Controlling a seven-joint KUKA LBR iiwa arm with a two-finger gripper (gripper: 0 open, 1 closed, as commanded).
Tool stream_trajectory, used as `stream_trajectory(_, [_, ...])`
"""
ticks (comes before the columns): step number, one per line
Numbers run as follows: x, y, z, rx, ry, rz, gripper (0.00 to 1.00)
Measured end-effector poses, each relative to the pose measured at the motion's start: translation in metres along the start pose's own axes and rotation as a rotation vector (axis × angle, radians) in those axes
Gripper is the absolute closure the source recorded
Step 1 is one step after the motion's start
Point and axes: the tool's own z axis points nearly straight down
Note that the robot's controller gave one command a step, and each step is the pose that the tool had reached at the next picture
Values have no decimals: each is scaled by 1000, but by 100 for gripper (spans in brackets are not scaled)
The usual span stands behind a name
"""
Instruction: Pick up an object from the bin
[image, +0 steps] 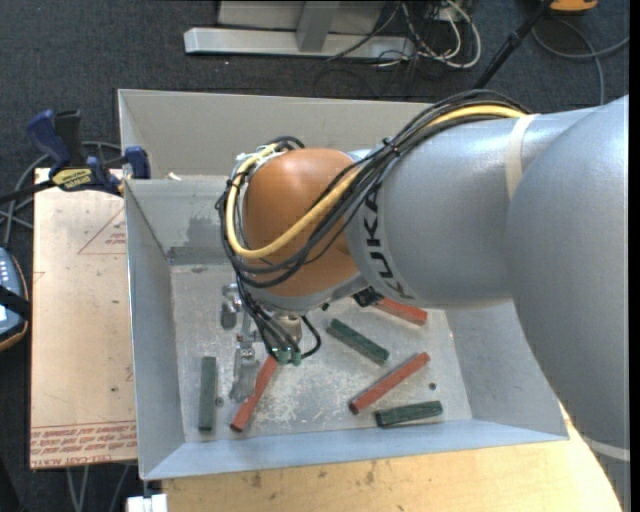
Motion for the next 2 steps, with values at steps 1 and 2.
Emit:
stream_trajectory(1, [16, -102, 73, 3, -3, -237, 0])
stream_trajectory(2, [-13, -52, 108, -3, -10, -222, 0])
